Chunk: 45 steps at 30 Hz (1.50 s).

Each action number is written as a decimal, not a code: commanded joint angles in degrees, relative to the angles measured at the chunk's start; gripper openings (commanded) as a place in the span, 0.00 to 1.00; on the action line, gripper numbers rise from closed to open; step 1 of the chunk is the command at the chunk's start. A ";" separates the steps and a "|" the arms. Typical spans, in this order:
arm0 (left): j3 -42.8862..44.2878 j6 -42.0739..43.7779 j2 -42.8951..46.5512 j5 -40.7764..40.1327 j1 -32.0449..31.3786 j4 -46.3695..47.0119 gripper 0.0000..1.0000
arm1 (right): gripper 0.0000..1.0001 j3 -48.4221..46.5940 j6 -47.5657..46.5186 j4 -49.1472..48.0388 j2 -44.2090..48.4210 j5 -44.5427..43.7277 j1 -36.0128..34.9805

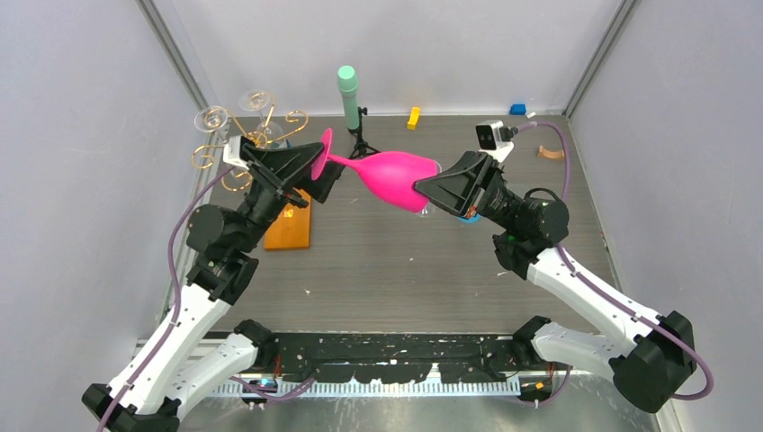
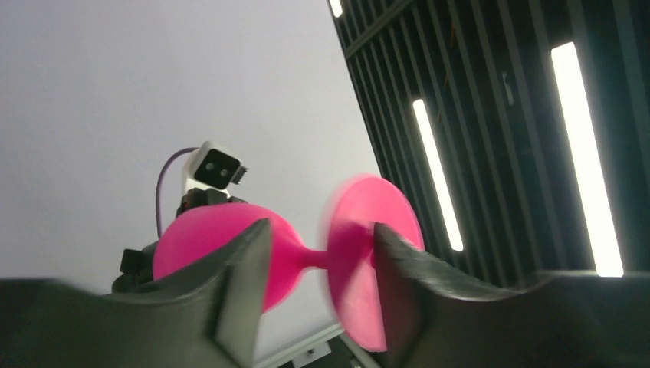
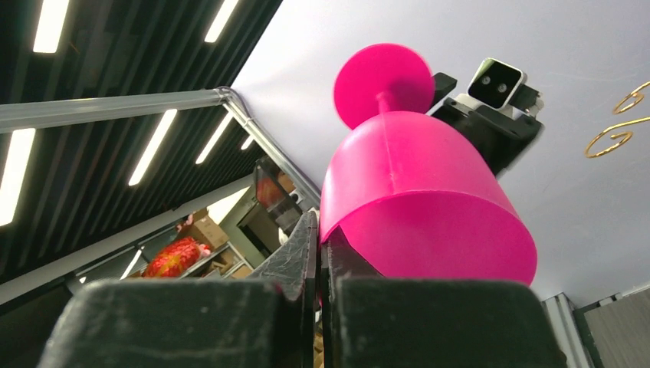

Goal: Take the wine glass off the wine glass rack

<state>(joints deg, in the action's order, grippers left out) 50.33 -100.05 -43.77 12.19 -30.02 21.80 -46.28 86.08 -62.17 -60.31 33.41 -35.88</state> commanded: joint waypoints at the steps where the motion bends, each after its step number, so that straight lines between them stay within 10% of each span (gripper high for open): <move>1: 1.44 10.29 0.89 1.21 -0.30 -7.23 0.82 | 0.00 -1.55 -2.75 3.74 1.77 -0.72 -0.50; 5: 4.68 22.54 5.14 -1.37 -0.28 -22.06 0.99 | 0.00 -4.19 -12.33 23.70 4.86 -1.80 -0.50; 12: 4.65 36.38 14.80 -8.46 -0.30 -41.73 1.00 | 0.00 -14.46 -40.52 76.84 10.72 -20.42 -0.51; 22: 8.07 53.19 14.86 -11.21 -0.30 -56.24 1.00 | 0.00 -26.49 -56.25 120.54 0.95 -42.32 -0.50; 27: 9.34 57.87 12.35 -11.00 -0.30 -59.33 1.00 | 0.00 -26.44 -57.87 129.12 -4.14 -54.37 2.70; 35: 9.57 61.02 9.81 -11.64 -0.30 -56.71 1.00 | 0.00 -21.96 -62.44 124.97 -5.74 -46.37 19.56; 45: 12.63 60.48 4.61 -13.49 -0.30 -55.97 1.00 | 0.06 -20.66 -59.86 122.90 -12.37 -45.30 21.47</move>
<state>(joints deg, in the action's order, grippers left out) 58.89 -41.23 -37.41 1.06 -30.26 -36.12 -68.01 25.63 63.18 -71.72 -13.34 -14.76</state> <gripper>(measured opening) 0.994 0.053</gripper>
